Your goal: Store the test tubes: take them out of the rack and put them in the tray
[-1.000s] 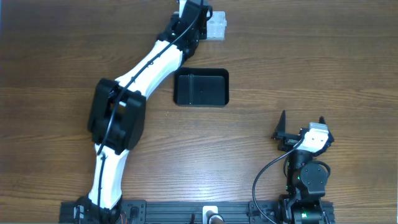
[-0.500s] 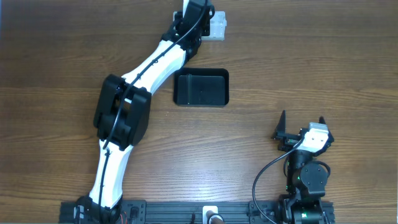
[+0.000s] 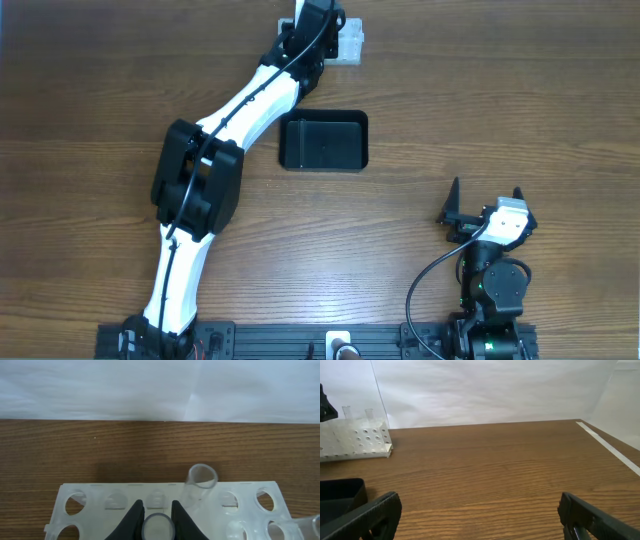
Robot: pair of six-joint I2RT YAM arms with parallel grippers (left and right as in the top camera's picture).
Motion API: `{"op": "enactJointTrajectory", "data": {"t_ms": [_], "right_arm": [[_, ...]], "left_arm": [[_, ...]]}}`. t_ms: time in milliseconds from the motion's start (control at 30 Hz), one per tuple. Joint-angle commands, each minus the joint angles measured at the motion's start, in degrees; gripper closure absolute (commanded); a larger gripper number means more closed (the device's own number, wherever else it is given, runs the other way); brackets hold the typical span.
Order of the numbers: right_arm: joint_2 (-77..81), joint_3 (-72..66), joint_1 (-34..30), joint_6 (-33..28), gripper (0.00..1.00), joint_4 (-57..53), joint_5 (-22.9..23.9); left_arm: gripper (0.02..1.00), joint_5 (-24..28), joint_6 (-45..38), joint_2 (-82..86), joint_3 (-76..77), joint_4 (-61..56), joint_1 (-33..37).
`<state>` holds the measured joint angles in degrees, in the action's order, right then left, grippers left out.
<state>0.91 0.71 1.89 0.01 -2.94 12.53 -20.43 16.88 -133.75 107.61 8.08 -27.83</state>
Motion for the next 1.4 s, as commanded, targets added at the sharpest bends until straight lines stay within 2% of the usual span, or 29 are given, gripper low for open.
{"op": "enactJointTrajectory", "data": {"t_ms": [33, 300, 533, 700, 833, 900, 1067, 1167, 1400], "right_arm": [[-0.6, -0.4, -0.3, 0.3, 0.009, 0.0, 0.0], [-0.6, -0.4, -0.3, 0.3, 0.009, 0.0, 0.0], [-0.6, -0.4, -0.3, 0.3, 0.007, 0.0, 0.0], [-0.6, -0.4, -0.3, 0.3, 0.007, 0.0, 0.0], [-0.6, -0.4, -0.3, 0.3, 0.007, 0.0, 0.0], [-0.6, -0.4, -0.3, 0.3, 0.007, 0.0, 0.0], [-0.6, -0.4, -0.3, 0.3, 0.009, 0.0, -0.1], [-0.6, -0.4, -0.3, 0.3, 0.007, 0.0, 0.0], [-0.6, -0.4, -0.3, 0.3, 0.009, 0.0, 0.0]], "left_arm": [[0.884, 0.7, -0.2, -0.9, 1.4, -0.2, 0.3], [0.895, 0.7, -0.7, 0.3, 1.4, -0.2, 0.3], [0.899, 0.6, -4.6, 9.9, 1.4, 0.6, 0.3], [0.921, 0.4, -6.1, 20.2, 1.4, 3.9, 0.3], [0.904, 1.3, -5.9, 27.1, 1.4, 11.3, -0.4], [0.899, 2.0, -1.4, 29.6, 1.4, 20.1, -1.0], [0.965, 2.0, 14.4, 30.6, -0.9, 40.1, -2.9], [0.954, 1.9, 16.6, 30.1, -6.4, 40.2, -4.7], [0.939, 4.0, 16.7, 26.9, -17.2, 31.2, -6.6]]}}
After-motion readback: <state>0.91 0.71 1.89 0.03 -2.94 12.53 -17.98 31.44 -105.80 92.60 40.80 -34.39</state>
